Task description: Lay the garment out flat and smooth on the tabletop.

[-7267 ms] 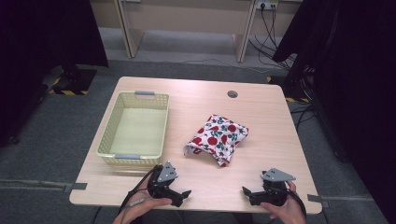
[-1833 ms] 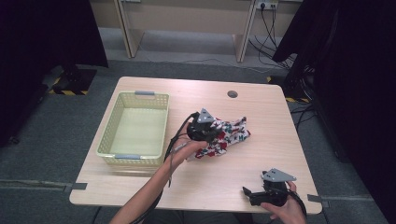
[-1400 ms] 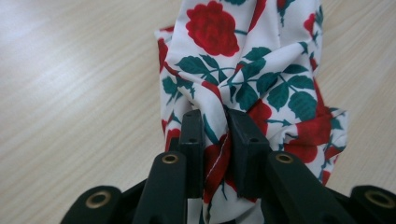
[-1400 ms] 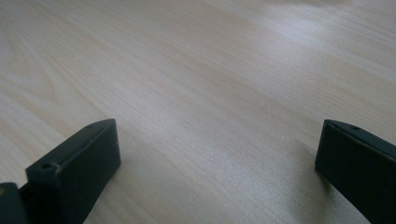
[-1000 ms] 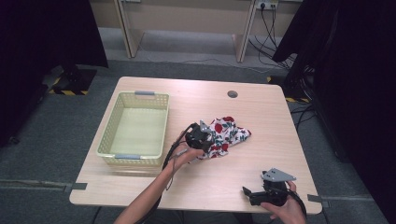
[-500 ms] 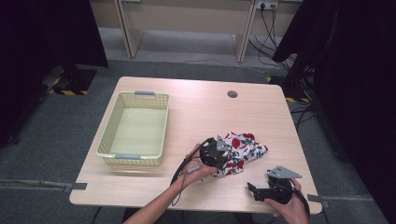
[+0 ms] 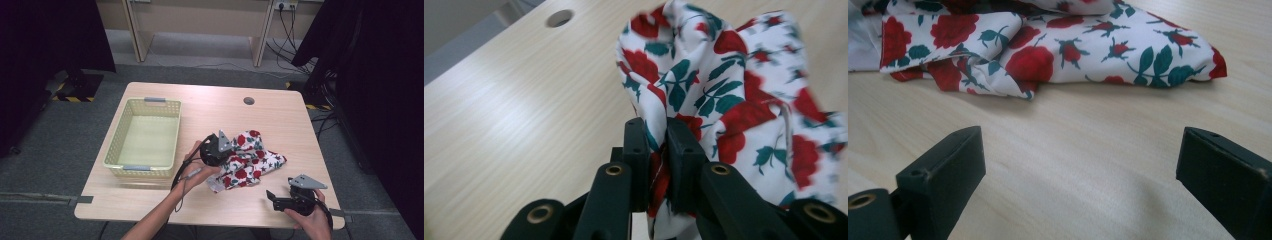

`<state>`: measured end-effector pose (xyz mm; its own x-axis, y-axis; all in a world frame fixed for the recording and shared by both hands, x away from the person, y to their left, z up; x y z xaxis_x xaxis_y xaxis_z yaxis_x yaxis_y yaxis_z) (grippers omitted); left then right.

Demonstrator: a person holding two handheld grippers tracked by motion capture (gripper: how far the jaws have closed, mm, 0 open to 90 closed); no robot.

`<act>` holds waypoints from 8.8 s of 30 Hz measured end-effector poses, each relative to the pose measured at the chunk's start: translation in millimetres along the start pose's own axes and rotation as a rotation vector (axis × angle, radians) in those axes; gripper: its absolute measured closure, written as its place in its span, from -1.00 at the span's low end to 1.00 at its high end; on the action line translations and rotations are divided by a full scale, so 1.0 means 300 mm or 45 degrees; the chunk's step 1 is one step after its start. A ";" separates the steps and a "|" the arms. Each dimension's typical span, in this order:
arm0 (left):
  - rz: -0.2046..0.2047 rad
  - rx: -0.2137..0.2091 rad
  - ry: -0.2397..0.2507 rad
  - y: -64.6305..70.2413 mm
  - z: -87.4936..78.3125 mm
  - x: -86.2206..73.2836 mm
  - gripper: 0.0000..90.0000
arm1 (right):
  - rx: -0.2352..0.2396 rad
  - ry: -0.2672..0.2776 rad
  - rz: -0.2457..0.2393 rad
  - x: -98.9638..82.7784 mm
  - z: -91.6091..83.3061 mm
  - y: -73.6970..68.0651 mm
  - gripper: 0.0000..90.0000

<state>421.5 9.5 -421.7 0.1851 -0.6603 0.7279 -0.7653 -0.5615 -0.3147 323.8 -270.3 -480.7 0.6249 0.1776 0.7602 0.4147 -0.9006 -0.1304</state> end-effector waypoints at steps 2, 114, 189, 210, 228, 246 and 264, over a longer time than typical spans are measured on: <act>-0.013 0.035 -0.020 -0.031 -0.007 -0.020 0.77 | -0.001 0.000 -0.009 0.013 0.003 -0.001 -0.87; -0.130 -0.244 0.070 0.077 -0.048 -0.074 -0.23 | 0.195 0.067 -0.291 0.439 -0.012 -0.016 0.82; -0.063 -0.274 0.211 0.024 -0.176 -0.005 0.92 | 0.368 0.043 -0.370 0.303 -0.076 -0.070 0.87; -0.017 -0.160 0.182 -0.127 -0.199 0.221 0.87 | 0.294 0.082 -0.382 0.580 -0.185 -0.001 0.84; -0.175 0.068 -0.052 -0.293 0.187 0.169 0.55 | -0.025 -0.129 -0.182 0.663 0.242 0.198 0.25; -0.168 -0.050 -0.111 -0.183 0.189 0.065 -0.30 | 0.039 -0.121 -0.114 0.615 0.186 0.153 -0.21; -0.070 -0.050 -0.144 0.007 0.130 -0.129 -0.54 | 0.157 -0.126 -0.195 0.305 0.172 -0.115 -0.38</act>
<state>436.9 14.5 -474.4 0.2937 -0.6824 0.6694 -0.7753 -0.5797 -0.2507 400.7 -202.4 -439.6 0.6079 0.3525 0.7115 0.5837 -0.8059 -0.0995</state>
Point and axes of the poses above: each handheld gripper's, and its own axes: z roughly forward along the jaws, x roughly out of its top, y roughly to its right, the point moved 2 cm from there along z, roughly forward along the jaws, and after that the axes turned 8 degrees about z, right-handed, at the moved point
